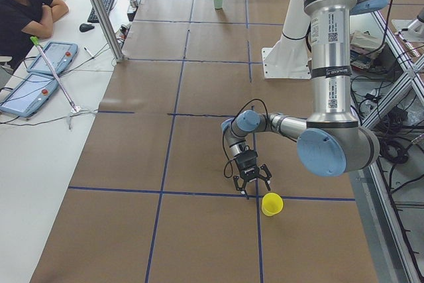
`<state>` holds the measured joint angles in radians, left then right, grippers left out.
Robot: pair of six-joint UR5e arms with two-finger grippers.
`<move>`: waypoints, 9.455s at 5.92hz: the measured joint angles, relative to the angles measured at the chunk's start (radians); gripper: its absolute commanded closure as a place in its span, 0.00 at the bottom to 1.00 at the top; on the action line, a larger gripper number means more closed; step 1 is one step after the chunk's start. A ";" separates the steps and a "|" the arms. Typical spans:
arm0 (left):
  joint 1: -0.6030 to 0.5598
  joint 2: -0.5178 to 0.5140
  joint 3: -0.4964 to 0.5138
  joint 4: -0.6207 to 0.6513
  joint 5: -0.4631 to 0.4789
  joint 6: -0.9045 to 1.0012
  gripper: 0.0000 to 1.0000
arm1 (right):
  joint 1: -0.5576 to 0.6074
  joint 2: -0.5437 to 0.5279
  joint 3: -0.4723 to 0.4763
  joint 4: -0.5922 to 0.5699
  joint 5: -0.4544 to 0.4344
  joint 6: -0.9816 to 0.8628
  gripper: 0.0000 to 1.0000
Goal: Transfer and stack yellow cup on green cup
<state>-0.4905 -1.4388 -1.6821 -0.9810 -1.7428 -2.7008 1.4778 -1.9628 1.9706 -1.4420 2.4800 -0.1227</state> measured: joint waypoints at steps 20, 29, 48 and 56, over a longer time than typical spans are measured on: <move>-0.189 -0.448 0.000 -0.444 0.840 0.849 0.82 | -0.058 0.067 0.076 0.002 0.017 0.109 0.00; 0.144 -0.553 0.068 -1.470 0.695 1.823 0.80 | -0.338 0.474 0.114 0.001 -0.115 0.694 0.00; 0.248 -0.620 0.077 -1.818 0.750 2.288 0.59 | -0.888 1.133 -0.167 -0.087 -0.353 1.686 0.54; 0.248 -0.615 0.054 -1.813 0.752 2.297 0.00 | -0.885 1.134 -0.149 -0.086 -0.355 1.722 1.00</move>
<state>-0.2425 -2.0533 -1.6277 -2.7938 -0.9909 -0.4042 0.5927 -0.8288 1.8214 -1.5278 2.1254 1.5993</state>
